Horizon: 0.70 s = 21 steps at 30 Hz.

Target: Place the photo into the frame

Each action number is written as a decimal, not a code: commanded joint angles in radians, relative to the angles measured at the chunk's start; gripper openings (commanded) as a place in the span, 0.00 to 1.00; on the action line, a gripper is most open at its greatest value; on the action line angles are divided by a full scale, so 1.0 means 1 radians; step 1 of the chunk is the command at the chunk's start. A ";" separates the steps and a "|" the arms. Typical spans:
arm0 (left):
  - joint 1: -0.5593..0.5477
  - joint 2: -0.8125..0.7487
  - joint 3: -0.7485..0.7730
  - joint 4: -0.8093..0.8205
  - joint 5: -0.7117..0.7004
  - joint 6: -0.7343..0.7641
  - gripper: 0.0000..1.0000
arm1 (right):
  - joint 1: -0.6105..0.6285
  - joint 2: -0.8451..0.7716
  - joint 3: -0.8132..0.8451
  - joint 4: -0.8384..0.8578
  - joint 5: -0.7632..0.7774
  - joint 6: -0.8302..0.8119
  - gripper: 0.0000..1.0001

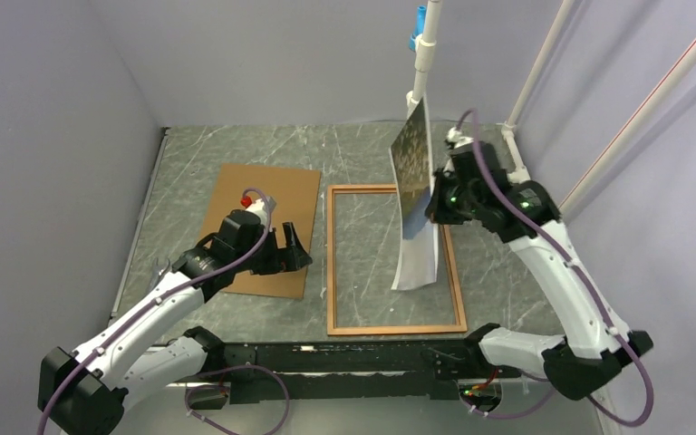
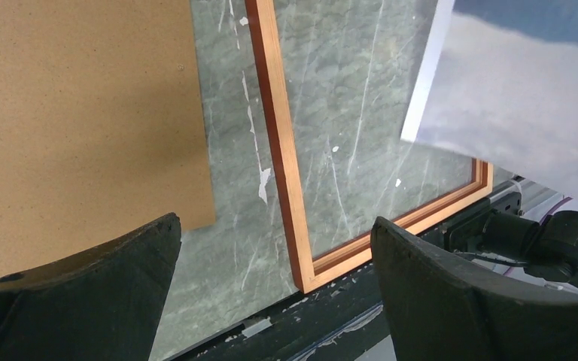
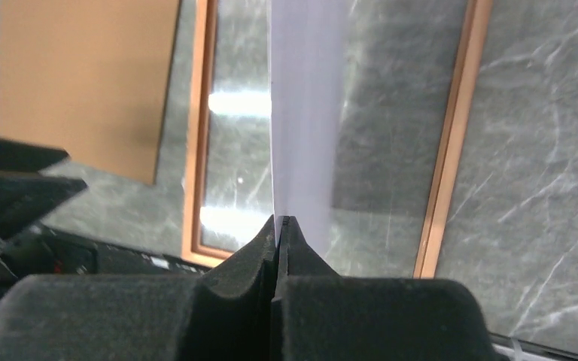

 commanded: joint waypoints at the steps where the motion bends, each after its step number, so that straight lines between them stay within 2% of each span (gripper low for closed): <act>1: -0.004 0.007 0.048 0.005 -0.012 -0.017 0.99 | 0.156 0.037 -0.050 -0.077 0.133 0.049 0.00; 4: -0.006 0.011 0.047 0.003 -0.017 -0.028 0.99 | 0.290 0.106 -0.076 -0.078 0.219 0.121 0.00; 8: -0.010 0.011 0.045 -0.002 -0.036 -0.044 0.99 | 0.424 0.184 -0.092 -0.014 0.248 0.193 0.00; 12: -0.010 -0.015 0.045 -0.024 -0.071 -0.056 0.99 | 0.510 0.249 -0.088 0.096 0.204 0.217 0.00; 21: -0.008 -0.118 0.036 -0.065 -0.170 -0.116 0.99 | 0.628 0.466 -0.023 0.192 0.181 0.257 0.00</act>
